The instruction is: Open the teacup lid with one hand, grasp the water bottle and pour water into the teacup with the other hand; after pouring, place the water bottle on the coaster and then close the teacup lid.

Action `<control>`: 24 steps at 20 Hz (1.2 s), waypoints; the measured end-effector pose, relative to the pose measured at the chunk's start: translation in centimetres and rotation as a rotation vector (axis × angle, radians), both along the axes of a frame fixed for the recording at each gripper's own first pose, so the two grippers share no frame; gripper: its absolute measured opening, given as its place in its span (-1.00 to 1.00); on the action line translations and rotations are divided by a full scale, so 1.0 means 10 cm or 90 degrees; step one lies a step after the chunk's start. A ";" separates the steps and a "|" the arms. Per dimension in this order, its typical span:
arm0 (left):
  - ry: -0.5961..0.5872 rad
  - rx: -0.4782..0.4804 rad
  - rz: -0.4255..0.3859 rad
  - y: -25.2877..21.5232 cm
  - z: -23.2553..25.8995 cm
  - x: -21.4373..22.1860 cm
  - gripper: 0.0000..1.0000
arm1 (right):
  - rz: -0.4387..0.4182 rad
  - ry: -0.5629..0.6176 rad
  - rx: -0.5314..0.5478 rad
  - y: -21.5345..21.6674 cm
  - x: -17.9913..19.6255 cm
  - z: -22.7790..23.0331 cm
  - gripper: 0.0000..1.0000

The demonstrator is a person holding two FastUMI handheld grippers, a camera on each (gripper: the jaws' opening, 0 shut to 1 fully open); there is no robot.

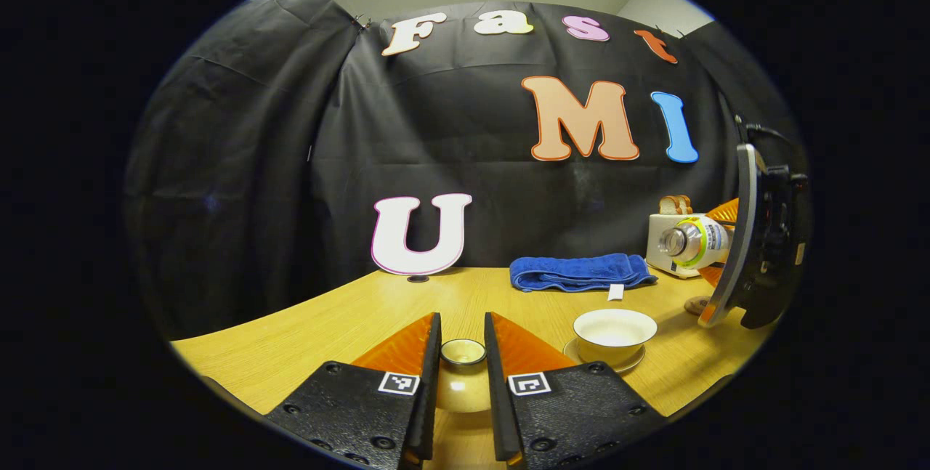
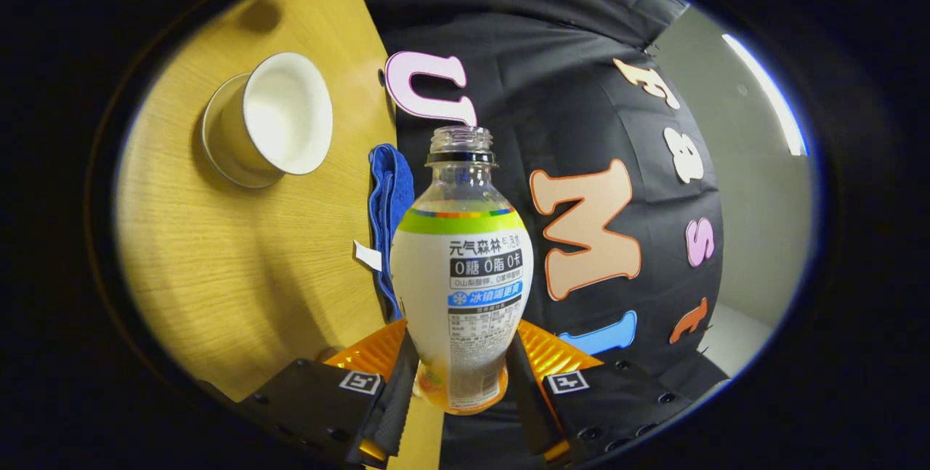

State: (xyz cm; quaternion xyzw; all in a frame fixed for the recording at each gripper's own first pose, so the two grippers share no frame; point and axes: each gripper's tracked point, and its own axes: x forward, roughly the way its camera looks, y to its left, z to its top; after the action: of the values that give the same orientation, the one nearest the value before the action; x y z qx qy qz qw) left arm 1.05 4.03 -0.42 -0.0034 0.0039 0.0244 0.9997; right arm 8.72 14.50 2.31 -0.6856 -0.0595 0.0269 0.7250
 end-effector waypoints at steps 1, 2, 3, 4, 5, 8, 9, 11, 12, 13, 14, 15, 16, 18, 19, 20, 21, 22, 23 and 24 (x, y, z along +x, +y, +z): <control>0.000 0.000 0.000 0.00 0.01 0.00 -0.41 | 0.004 -0.005 -0.018 0.03 0.05 -0.04 0.35; 0.000 0.000 0.000 0.00 0.01 0.00 -0.41 | 0.007 -0.010 -0.031 0.05 0.05 -0.07 0.34; 0.000 0.000 0.000 0.00 0.00 0.00 -0.41 | 0.011 -0.013 -0.042 0.08 0.05 -0.06 0.36; 0.000 0.000 0.000 0.00 0.00 0.00 -0.41 | 0.015 -0.018 -0.055 0.11 0.06 -0.06 0.36; 0.000 0.000 0.000 0.00 0.00 0.00 -0.41 | 0.018 -0.025 -0.072 0.12 0.09 -0.05 0.36; 0.001 0.000 0.001 0.00 0.00 0.00 -0.41 | 0.030 -0.043 -0.116 0.18 0.06 -0.02 0.36; 0.001 0.001 0.001 0.00 0.00 -0.01 -0.41 | 0.034 -0.049 -0.128 0.19 0.06 -0.01 0.36; 0.000 0.001 0.001 0.00 0.01 0.00 -0.41 | 0.040 -0.055 -0.145 0.21 0.04 -0.01 0.36; 0.000 0.001 0.000 0.00 0.01 -0.01 -0.41 | 0.043 -0.054 -0.150 0.22 0.03 -0.03 0.36; 0.000 0.001 0.000 0.00 0.01 0.00 -0.41 | 0.046 -0.054 -0.158 0.23 0.05 -0.02 0.36; 0.000 0.001 0.001 0.00 0.00 0.00 -0.41 | 0.049 -0.057 -0.172 0.24 0.04 -0.02 0.36; 0.000 0.001 0.001 0.00 0.01 0.00 -0.41 | 0.051 -0.060 -0.186 0.25 0.01 -0.03 0.32; 0.001 0.001 0.000 0.00 0.01 -0.01 -0.41 | 0.052 -0.061 -0.195 0.25 0.01 -0.04 0.33; 0.001 0.001 0.000 0.00 0.01 0.00 -0.41 | 0.050 -0.061 -0.206 0.26 0.00 -0.06 0.34; 0.000 0.001 0.000 0.00 0.01 0.00 -0.41 | 0.050 -0.064 -0.211 0.25 0.00 -0.05 0.35; 0.001 0.001 0.000 0.00 0.01 -0.01 -0.41 | 0.051 -0.071 -0.219 0.26 0.00 -0.03 0.35; 0.001 0.001 0.000 0.00 0.01 -0.01 -0.41 | 0.053 -0.079 -0.228 0.27 0.00 0.00 0.36; 0.001 0.001 0.000 0.00 0.01 0.00 -0.41 | 0.053 -0.084 -0.234 0.26 0.00 0.01 0.36; 0.001 0.001 0.000 0.00 0.01 0.00 -0.41 | 0.054 -0.087 -0.239 0.26 0.01 0.01 0.36; 0.001 0.001 0.000 0.01 0.01 -0.01 -0.41 | 0.055 -0.093 -0.246 0.27 0.02 0.02 0.36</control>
State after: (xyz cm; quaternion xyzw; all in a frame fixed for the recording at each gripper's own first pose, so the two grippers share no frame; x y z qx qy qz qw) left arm 0.96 4.09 -0.31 -0.0026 0.0045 0.0247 0.9997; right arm 8.89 17.16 2.50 -0.8087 -0.1351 0.0192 0.5721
